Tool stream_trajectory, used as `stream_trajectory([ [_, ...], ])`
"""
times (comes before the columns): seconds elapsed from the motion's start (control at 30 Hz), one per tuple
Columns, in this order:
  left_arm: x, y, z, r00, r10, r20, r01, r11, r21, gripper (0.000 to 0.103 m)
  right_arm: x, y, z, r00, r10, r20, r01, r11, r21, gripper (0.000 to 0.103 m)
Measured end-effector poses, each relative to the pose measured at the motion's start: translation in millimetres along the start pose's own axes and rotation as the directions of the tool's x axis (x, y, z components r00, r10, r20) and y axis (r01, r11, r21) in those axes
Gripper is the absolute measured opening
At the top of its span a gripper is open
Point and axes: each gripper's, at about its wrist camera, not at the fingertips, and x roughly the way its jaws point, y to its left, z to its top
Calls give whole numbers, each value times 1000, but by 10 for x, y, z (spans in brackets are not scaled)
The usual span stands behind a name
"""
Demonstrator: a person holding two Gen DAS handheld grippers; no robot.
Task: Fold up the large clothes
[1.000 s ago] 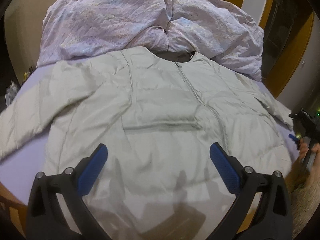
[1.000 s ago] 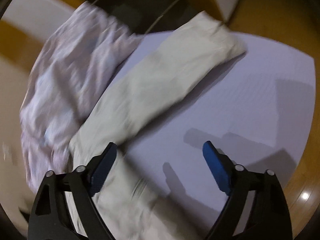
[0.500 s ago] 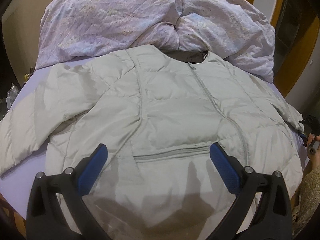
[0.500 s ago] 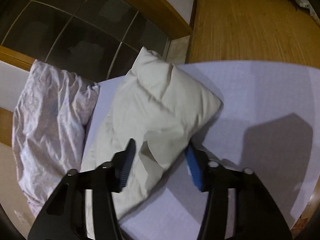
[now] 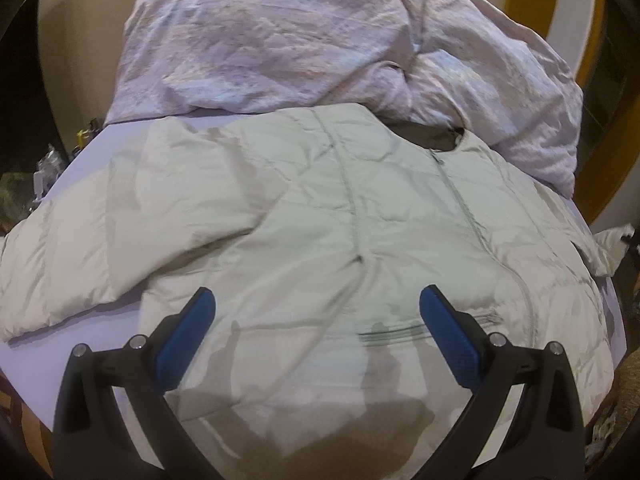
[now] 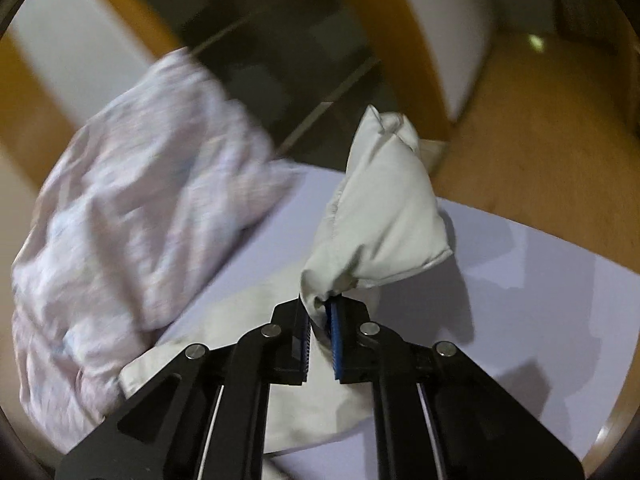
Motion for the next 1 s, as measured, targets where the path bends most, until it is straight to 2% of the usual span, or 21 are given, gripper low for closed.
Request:
stream_trajectory([
  [0.13,-22,118,-5,1000,17,1,-17,999,-28,101,10,691,-146,993,111,-35,-115,985,-126,9],
  [0.27,-74,211,-26,999,38,10,-37,998,-43,101,47,1332,-433,969,216,-122,-239,945,-223,9],
  [0.4,-133,295,-34,999,48,23,-47,997,-62,101,117,1813,-800,926,291,-243,-352,896,-271,9],
  [0.53,-185,367,-42,997,65,31,-63,995,-79,101,142,2295,-1303,864,337,-375,-462,826,-322,8],
  [0.63,-216,433,-59,996,78,33,-74,993,-93,101,161,2605,-1677,827,332,-454,-509,785,-354,8],
  [0.77,-257,542,-92,994,104,33,-100,988,-115,101,256,2872,-2094,810,279,-516,-517,756,-401,8],
  [0.9,-307,705,-125,992,122,33,-116,981,-154,101,374,2940,-2434,814,192,-548,-490,734,-470,9],
  [1.0,-340,813,-150,990,136,37,-127,976,-177,101,425,2990,-2717,835,102,-541,-452,687,-568,10],
])
